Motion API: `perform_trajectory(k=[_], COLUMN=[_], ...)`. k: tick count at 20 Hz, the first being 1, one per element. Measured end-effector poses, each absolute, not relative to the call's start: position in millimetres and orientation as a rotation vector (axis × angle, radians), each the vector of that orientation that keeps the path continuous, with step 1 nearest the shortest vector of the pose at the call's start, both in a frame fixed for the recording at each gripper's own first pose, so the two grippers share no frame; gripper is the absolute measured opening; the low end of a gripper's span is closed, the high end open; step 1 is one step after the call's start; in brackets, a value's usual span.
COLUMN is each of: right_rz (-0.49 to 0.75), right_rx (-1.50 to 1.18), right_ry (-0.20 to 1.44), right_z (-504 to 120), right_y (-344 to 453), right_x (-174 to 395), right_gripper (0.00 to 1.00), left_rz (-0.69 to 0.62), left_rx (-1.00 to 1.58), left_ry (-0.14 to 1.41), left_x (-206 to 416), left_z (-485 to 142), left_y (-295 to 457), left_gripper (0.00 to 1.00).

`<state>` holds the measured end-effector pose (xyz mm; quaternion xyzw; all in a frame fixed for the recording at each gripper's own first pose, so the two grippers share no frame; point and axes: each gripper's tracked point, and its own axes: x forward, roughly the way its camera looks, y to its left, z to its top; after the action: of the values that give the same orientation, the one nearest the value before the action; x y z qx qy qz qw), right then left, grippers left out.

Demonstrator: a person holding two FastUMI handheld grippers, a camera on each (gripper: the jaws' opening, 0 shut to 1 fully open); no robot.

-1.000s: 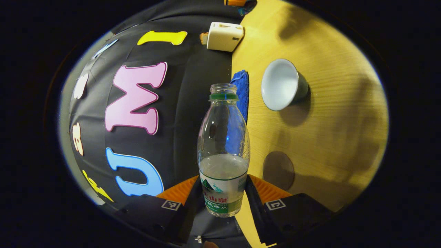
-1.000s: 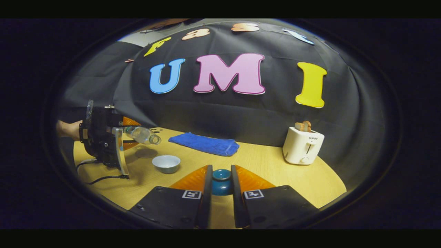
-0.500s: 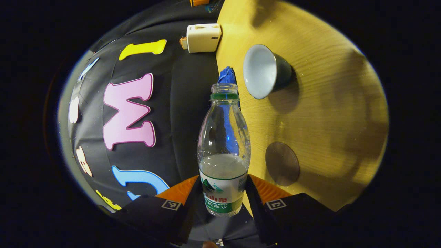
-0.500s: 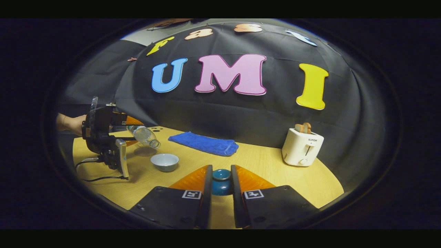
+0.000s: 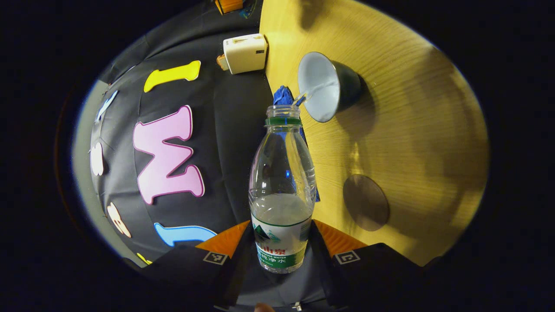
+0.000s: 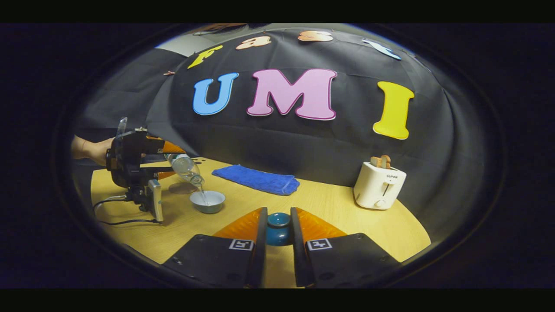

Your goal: Open the teacup lid with one hand, grasp the water bottle and pour water into the teacup with the other hand; after pouring, place the water bottle on the coaster and then close the teacup lid.

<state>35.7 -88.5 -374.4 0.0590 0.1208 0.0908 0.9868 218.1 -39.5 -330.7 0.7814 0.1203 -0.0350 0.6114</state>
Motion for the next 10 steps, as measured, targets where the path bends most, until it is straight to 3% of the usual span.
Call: perform_trajectory(k=[2,3,4,6,9,10], right_rz=[0.177,0.173,0.17,0.163,0.152,0.153], right_rx=[0.124,0.125,0.126,0.127,0.123,0.124], right_ry=[0.239,0.236,0.235,0.234,0.23,0.226], right_z=[-373.7,-373.6,-373.1,-374.1,-372.6,-371.3], right_y=[-89.9,-90.6,-91.6,-92.8,-94.7,-94.0], right_x=[35.0,34.5,33.2,31.6,30.6,30.9], right_gripper=[0.34,0.3,0.34,0.34,0.25,0.3], left_rz=[-0.081,-0.082,-0.085,-0.087,-0.071,-0.067], left_rx=[1.828,1.835,1.841,1.858,1.907,1.926], left_ry=[0.267,0.263,0.259,0.25,0.21,0.197], left_x=[219.3,219.5,219.8,220.5,221.4,221.8], left_z=[-327.7,-327.0,-327.4,-326.6,-322.4,-322.1], left_y=[-40.1,-39.5,-39.2,-40.7,-44.3,-46.1], left_gripper=[0.75,0.74,0.74,0.74,0.74,0.75])
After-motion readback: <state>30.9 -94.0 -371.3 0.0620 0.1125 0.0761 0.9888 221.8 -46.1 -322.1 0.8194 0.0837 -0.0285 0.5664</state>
